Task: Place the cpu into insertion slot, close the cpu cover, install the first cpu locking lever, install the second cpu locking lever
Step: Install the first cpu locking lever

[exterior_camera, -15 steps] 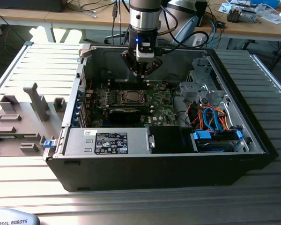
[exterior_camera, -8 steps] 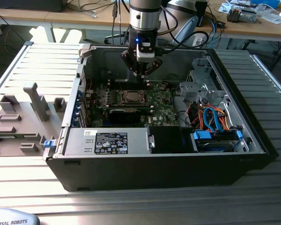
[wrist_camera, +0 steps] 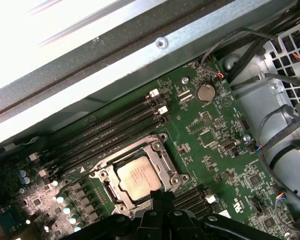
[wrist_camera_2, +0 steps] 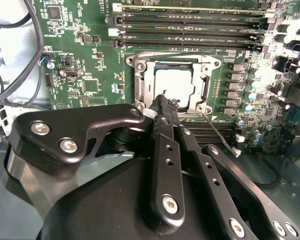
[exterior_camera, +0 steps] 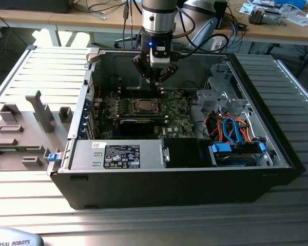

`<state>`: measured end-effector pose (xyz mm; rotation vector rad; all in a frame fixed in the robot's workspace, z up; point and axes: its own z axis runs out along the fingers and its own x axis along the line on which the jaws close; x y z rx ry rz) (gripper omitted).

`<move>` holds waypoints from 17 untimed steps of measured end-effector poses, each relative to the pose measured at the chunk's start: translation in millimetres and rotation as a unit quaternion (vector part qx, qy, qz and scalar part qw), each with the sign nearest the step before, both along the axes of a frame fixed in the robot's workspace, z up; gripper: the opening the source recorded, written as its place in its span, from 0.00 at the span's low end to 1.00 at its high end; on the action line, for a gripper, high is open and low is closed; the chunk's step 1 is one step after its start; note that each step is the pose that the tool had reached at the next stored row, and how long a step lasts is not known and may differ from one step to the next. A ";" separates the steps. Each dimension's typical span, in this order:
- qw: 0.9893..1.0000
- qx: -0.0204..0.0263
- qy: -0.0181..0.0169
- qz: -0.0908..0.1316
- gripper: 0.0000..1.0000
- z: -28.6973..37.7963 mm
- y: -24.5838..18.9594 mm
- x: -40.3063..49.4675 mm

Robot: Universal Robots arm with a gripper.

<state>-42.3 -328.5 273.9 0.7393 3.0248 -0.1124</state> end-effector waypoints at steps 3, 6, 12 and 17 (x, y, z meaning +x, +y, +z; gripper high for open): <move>1.000 0.000 0.000 0.003 0.11 0.0 0.0 0.0; 1.000 0.000 0.000 0.004 0.11 0.0 0.0 0.0; 1.000 0.000 0.000 0.007 0.11 0.0 0.0 0.0; 1.000 0.000 0.000 0.010 0.11 0.0 0.0 0.0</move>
